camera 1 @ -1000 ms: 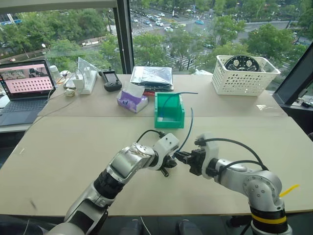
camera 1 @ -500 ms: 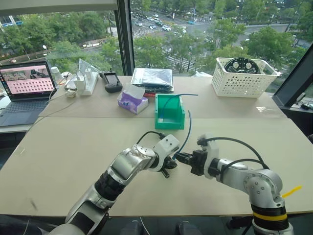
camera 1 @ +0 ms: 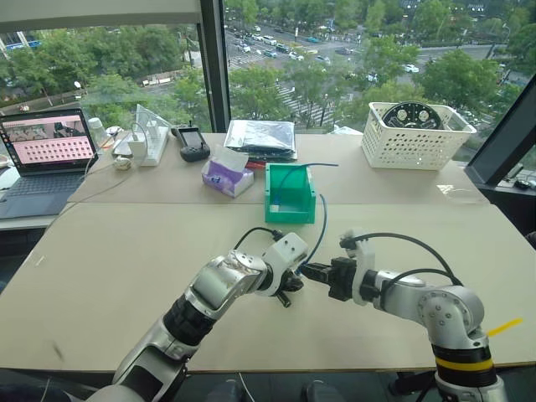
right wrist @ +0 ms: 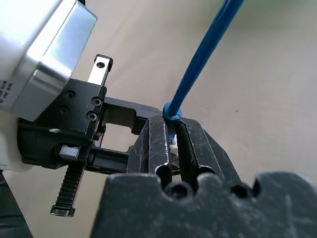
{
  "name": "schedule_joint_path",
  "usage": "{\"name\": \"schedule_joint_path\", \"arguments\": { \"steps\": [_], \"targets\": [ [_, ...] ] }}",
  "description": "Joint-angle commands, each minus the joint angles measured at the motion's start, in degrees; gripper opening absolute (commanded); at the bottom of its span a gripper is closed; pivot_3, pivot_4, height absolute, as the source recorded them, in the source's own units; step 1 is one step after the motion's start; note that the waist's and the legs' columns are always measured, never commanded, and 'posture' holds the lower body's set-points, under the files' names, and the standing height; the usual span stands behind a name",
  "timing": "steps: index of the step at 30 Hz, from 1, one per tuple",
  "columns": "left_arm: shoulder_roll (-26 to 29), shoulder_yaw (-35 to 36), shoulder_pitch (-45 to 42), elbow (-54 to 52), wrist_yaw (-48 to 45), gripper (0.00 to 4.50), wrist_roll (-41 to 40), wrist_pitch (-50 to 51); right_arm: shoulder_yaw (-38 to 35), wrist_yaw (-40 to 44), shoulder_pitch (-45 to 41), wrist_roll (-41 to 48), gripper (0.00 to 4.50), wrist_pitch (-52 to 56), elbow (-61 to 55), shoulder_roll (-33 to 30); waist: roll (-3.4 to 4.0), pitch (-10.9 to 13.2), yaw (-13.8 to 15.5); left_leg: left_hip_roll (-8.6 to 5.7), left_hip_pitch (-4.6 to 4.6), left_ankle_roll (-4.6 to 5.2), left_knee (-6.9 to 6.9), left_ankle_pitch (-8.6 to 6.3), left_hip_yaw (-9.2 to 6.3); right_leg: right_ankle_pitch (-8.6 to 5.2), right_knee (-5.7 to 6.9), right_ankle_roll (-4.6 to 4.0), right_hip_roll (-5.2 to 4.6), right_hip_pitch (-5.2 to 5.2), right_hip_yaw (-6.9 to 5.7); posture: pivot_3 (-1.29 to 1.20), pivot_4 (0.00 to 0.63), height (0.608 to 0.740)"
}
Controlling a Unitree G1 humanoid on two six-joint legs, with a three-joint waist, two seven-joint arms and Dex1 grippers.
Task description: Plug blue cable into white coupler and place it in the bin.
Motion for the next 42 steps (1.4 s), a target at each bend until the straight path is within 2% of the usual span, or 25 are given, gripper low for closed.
{"name": "schedule_joint_path", "arguments": {
  "steps": [1, 4, 8, 14, 16, 17, 19, 20, 21, 23, 28, 31, 34, 37, 40, 42],
  "targets": [
    [-3.6, 3.8, -3.8, 1.0, 3.0, 0.69, 1.0, -2.8, 16.0, 4.1, 3.9, -2.6, 0.00, 8.5, 6.0, 1.0, 0.00, 0.0, 0.0, 0.02, 0.19, -0.01, -0.01, -0.01, -0.05, -0.06, -0.12, -0.08, 0.00, 0.23, -0.06, 0.00, 0.150, 0.736],
    [-4.5, 4.9, -4.1, 1.2, 3.5, 0.69, 0.8, -2.5, 17.0, 5.3, 3.6, -5.1, 0.00, 7.4, 6.7, 1.5, 0.01, -0.2, 0.0, 0.06, 0.55, -0.48, -0.25, -0.29, -0.15, -0.07, -0.63, -0.07, -0.02, 0.48, -0.15, 0.00, 0.150, 0.736],
    [-3.9, 4.7, -3.6, 0.5, 3.4, 0.69, 0.8, -2.3, 14.7, 6.5, 3.4, -6.4, 0.00, 7.5, 6.8, 2.4, -0.02, -0.3, -0.2, 0.04, 0.66, -0.54, -0.25, -0.32, -0.15, -0.09, -0.65, -0.03, -0.10, 0.62, -0.14, 0.00, 0.150, 0.736],
    [-3.2, 7.1, -0.2, 0.0, 3.0, 0.69, -0.7, -1.8, 0.3, 6.4, 0.5, -2.4, 0.00, 8.7, 4.4, 3.4, 0.07, -0.2, -0.3, 0.03, 0.62, -0.54, -0.39, -0.32, -0.15, -0.08, -0.64, -0.02, -0.11, 0.51, -0.13, 0.00, 0.150, 0.736],
    [-2.9, 8.2, 0.8, -0.4, 1.8, 1.69, -1.9, -2.8, -8.7, 3.6, -1.8, 2.6, 0.00, 11.1, 3.8, 5.7, 0.12, -0.1, -0.1, 0.01, 0.33, -0.52, -0.39, -0.30, -0.14, -0.04, -0.59, 0.03, -0.11, 0.37, -0.10, 0.00, 0.150, 0.736],
    [-2.9, 8.6, 1.1, -0.6, 1.1, 1.80, -2.5, -3.2, -12.5, 2.1, -2.8, 4.7, 0.00, 12.3, 3.8, 7.2, 0.10, 0.1, -0.1, -0.03, 0.20, -0.17, -0.39, -0.09, -0.14, 0.06, -0.56, 0.18, -0.11, 0.31, -0.10, 0.00, 0.150, 0.736],
    [-2.0, 8.8, 2.2, -1.9, -1.5, 2.30, -4.8, -3.0, -20.2, -1.1, -5.5, 9.0, 0.00, 15.3, 2.9, 8.3, 0.18, 0.3, 0.0, -0.01, -0.27, -0.03, -0.38, 0.00, -0.13, 0.27, -0.53, 0.25, -0.07, -0.19, -0.07, 0.00, 0.150, 0.736],
    [-1.6, 8.9, 2.4, -2.2, -1.9, 2.82, -5.2, -2.9, -22.3, -2.3, -6.3, 10.1, 0.00, 16.4, 2.7, 8.6, 0.29, 0.4, -0.1, -0.06, -0.72, -0.02, -0.38, 0.06, -0.04, 0.47, -0.43, 0.16, -0.06, -0.73, 0.05, 0.00, 0.150, 0.736],
    [-0.7, 8.4, 2.6, -2.1, -2.0, 3.02, -4.5, -3.9, -24.7, -3.6, -7.3, 11.7, 0.00, 17.5, 2.6, 8.5, 0.29, 0.4, -0.1, -0.11, -1.02, -0.01, -0.37, 0.09, -0.03, 0.71, -0.38, -0.21, -0.06, -1.01, 0.09, 0.00, 0.150, 0.736],
    [2.3, 8.1, 3.4, -2.9, -3.9, 3.74, -4.4, -5.6, -29.6, -5.7, -9.5, 14.4, 0.00, 19.3, 2.9, 6.7, 0.31, 0.4, -0.1, -0.16, -1.03, 0.02, -0.43, 0.06, -0.02, 0.72, -0.38, -0.24, -0.07, -1.04, 0.08, 0.00, 0.150, 0.736],
    [10.8, 11.9, 6.9, -5.7, -10.0, 3.74, -8.1, -6.1, -34.9, -7.7, -16.1, 17.0, 0.00, 20.6, 5.9, 0.4, 0.41, 0.6, -0.3, -0.20, -1.03, 0.17, -0.81, -0.05, 0.01, 0.65, -0.64, -0.22, -0.11, -1.05, 0.03, 0.00, 0.150, 0.736],
    [14.5, 15.2, 9.3, -6.3, -14.9, 3.74, -11.7, -7.5, -32.3, -6.1, -22.1, 15.2, 0.00, 16.6, 8.6, -1.8, 0.46, 0.7, -1.1, -0.21, -1.01, 0.18, -0.84, -0.06, 0.08, 0.61, -0.66, -0.21, -0.12, -1.06, 0.06, 0.00, 0.150, 0.736],
    [12.1, 20.4, 10.7, -4.6, -15.1, 3.74, -14.6, -10.8, -24.5, -2.6, -26.8, 9.8, 0.00, 11.2, 11.3, -2.5, 0.53, 1.0, -1.3, -0.20, -0.92, 0.18, -0.84, -0.06, 0.12, 0.59, -0.62, -0.22, -0.09, -1.03, 0.07, 0.00, 0.150, 0.736],
    [12.6, 19.2, 11.4, -4.4, -15.5, 3.74, -12.5, -15.6, -17.5, 1.8, -29.3, 4.7, 0.00, 5.9, 14.1, -3.2, 0.40, 1.2, -1.2, -0.19, -0.90, 0.13, -0.84, -0.02, 0.14, 0.58, -0.62, -0.20, -0.04, -1.00, 0.06, 0.00, 0.150, 0.736],
    [10.2, 21.2, 12.6, -4.2, -13.9, 3.74, -13.7, -17.9, -3.4, 9.0, -32.7, -9.6, 0.00, -7.9, 21.5, -5.9, 0.42, 1.2, -1.1, -0.23, -0.92, 0.12, -0.83, -0.01, 0.17, 0.59, -0.62, -0.21, -0.06, -1.00, 0.09, 0.00, 0.150, 0.736],
    [8.4, 23.2, 13.7, -4.5, -12.4, 3.74, -14.7, -18.9, 1.4, 12.8, -36.2, -16.1, 0.00, -16.6, 30.5, -4.6, 0.39, 1.3, -1.1, -0.31, -0.94, 0.12, -0.83, -0.01, 0.20, 0.61, -0.62, -0.16, -0.14, -1.01, 0.09, 0.00, 0.150, 0.736]
  ]
}}
